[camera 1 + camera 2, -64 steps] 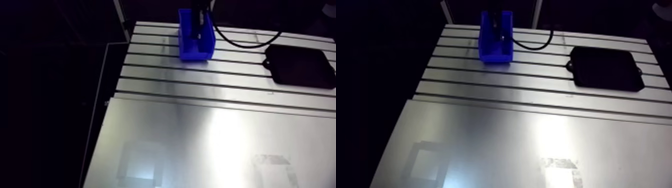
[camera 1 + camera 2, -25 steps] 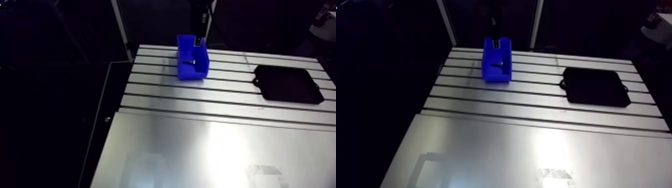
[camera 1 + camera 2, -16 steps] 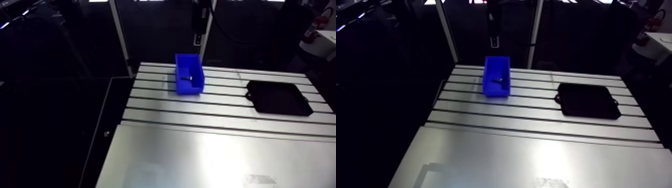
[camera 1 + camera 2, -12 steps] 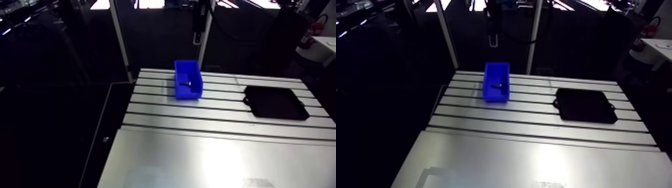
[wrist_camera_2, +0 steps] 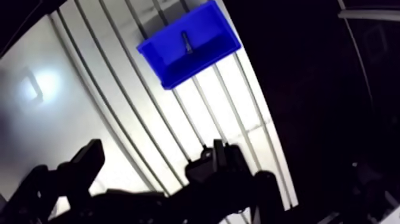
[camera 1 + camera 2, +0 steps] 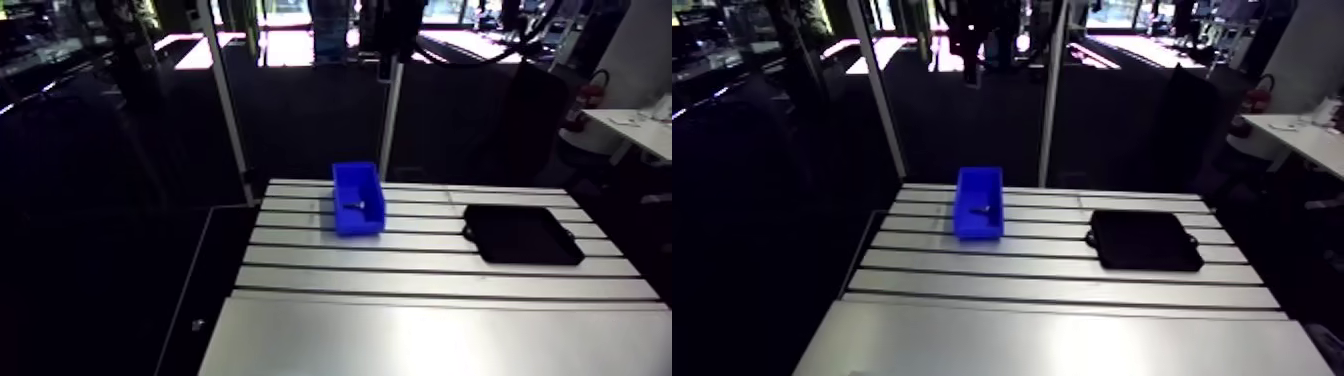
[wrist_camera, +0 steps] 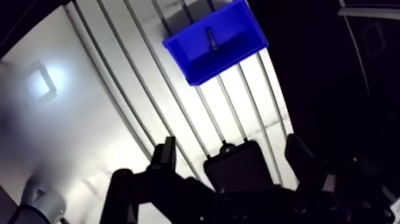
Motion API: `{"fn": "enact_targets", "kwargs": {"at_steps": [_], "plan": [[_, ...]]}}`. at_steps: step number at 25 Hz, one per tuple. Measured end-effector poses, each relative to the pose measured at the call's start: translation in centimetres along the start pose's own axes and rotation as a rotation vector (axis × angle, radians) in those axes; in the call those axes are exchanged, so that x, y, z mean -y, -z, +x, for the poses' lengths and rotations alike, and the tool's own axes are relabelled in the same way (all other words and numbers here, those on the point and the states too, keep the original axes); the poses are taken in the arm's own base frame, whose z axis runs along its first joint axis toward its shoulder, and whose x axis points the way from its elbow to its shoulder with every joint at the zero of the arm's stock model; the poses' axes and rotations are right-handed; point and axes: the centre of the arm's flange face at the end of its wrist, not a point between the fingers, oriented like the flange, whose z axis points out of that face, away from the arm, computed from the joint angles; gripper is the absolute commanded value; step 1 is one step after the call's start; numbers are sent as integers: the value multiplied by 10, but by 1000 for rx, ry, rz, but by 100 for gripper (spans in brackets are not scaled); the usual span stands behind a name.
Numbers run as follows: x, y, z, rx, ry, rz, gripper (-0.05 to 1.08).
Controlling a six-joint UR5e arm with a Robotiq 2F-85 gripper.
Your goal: Pick up the M10 bolt from the tray and put it into the blue bin.
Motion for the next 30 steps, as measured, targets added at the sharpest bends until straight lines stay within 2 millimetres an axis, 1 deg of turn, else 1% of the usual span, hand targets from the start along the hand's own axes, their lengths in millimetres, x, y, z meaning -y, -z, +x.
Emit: {"fn": "enact_targets", "kwargs": {"at_steps": [2, 8, 9, 16, 23, 26, 30], "plan": [[0, 11, -11, 0, -87, -2, 1], [-3, 42, -59, 2, -383, -7, 1], [-4, 45, -65, 2, -417, -8, 1], [-7, 68, -126, 12, -727, -5, 1], [-8, 83, -186, 29, -1052, 8, 1], [-10, 83, -195, 32, -1120, 17, 1], [-13, 80, -198, 33, -1147, 24, 1]]}}
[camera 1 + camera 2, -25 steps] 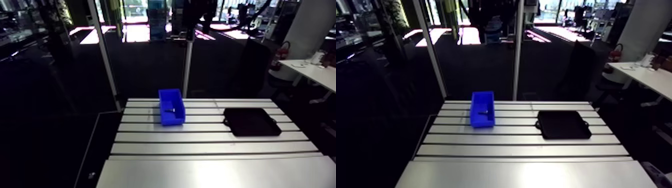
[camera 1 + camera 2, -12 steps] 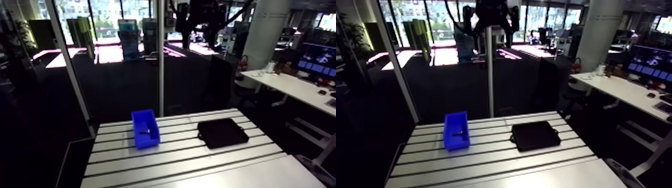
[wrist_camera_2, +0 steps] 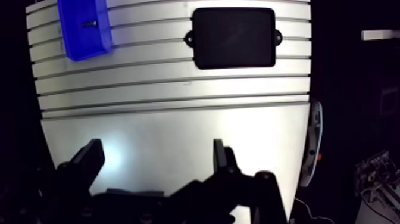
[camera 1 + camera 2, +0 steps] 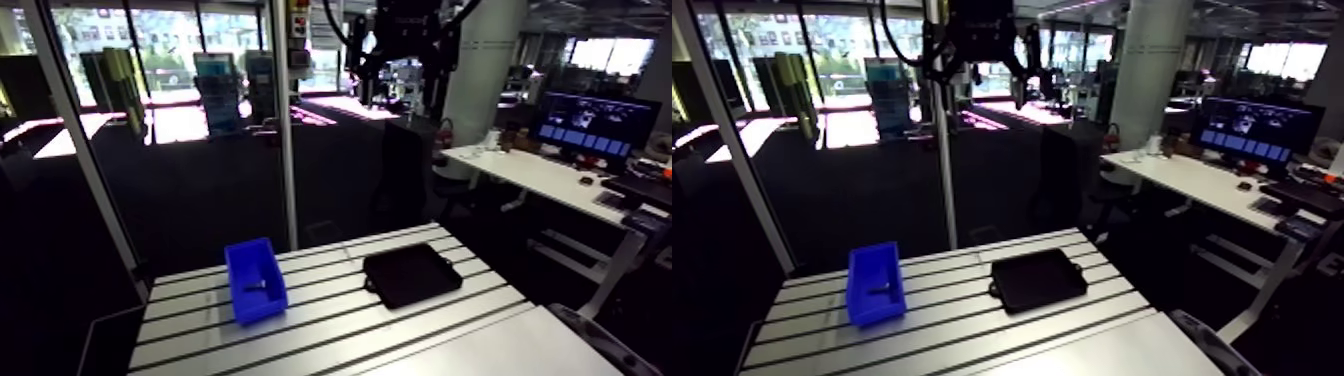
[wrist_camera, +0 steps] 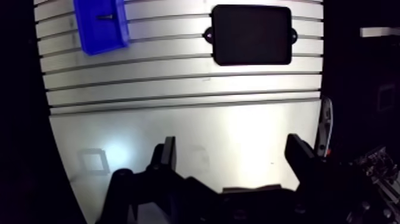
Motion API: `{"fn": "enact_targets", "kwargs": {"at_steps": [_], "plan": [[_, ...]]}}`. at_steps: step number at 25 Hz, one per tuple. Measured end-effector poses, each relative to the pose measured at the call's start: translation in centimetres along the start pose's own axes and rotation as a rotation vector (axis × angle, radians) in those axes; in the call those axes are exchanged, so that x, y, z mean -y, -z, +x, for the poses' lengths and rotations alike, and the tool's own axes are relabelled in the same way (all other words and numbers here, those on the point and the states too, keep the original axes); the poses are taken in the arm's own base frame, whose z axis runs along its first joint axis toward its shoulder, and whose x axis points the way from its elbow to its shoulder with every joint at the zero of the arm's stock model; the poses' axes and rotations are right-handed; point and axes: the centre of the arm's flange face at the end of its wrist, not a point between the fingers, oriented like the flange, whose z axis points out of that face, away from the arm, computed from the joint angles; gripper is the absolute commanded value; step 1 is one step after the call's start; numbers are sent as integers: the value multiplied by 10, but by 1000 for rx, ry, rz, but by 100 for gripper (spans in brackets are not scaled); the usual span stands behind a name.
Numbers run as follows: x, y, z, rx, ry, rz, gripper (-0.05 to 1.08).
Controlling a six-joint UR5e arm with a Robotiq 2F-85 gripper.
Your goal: Pick up the M10 bolt from the tray and put it into the blue bin.
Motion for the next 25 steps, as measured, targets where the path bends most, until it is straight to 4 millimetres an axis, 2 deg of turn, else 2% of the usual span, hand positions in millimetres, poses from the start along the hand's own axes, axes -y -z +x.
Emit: {"fn": "enact_targets", "kwargs": {"at_steps": [5, 13, 25], "plan": [[4, -4, 7, -3, 8, 3, 1], [30, -3, 13, -23, 62, 0, 1], [35, -4, 11, -22, 71, 1, 1]]}}
